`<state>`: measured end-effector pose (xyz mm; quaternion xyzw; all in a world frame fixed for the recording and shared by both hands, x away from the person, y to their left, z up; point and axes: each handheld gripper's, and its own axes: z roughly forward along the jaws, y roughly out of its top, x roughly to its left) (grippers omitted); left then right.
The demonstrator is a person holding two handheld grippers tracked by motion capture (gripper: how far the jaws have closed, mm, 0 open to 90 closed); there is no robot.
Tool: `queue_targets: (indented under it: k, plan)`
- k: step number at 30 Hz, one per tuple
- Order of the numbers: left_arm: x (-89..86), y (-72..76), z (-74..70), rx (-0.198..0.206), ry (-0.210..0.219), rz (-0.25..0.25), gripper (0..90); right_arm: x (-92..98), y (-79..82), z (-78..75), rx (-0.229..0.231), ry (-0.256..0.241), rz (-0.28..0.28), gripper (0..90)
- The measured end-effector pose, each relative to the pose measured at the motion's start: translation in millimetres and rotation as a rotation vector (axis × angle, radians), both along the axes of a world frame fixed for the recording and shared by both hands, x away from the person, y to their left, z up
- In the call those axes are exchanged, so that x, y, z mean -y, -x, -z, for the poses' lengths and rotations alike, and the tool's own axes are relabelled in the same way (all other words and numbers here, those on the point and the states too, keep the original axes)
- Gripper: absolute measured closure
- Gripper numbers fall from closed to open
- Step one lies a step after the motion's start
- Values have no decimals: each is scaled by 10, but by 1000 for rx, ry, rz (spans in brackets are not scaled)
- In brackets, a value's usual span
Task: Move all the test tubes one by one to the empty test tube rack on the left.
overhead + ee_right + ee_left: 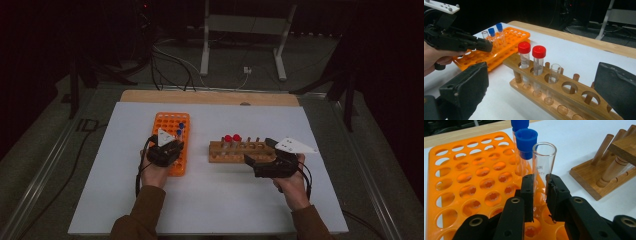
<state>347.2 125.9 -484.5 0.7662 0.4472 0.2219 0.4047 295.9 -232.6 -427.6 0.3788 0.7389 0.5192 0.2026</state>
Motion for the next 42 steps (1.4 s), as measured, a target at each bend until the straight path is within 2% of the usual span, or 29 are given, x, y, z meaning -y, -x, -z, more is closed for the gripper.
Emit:
queue_targets:
  k: [11,16,19,21,25,28,33,38,42]
  plan:
    - [29,-16,29,-30,-39,2,771,-40,6,12,-2,3,-13,2]
    - [31,-17,26,-33,-38,-2,769,-41,7,12,-2,3,-14,2]
    - [19,-10,32,-37,-14,-4,753,-35,6,10,1,2,-15,2]
    - [3,2,33,-43,5,-7,699,-29,4,8,2,2,-14,2]
    - [-41,62,9,-31,55,0,635,-22,1,5,1,-1,-11,2]
    - [-68,121,-25,-20,74,2,568,-26,-2,3,3,2,-11,2]
    - [-141,206,-82,-13,143,1,467,-29,-11,-10,2,3,-12,2]
    - [-145,308,-139,21,147,-2,303,-22,-46,-8,-5,7,-5,5]
    - [-136,401,-159,44,165,0,163,-17,-87,-2,-13,6,1,52]
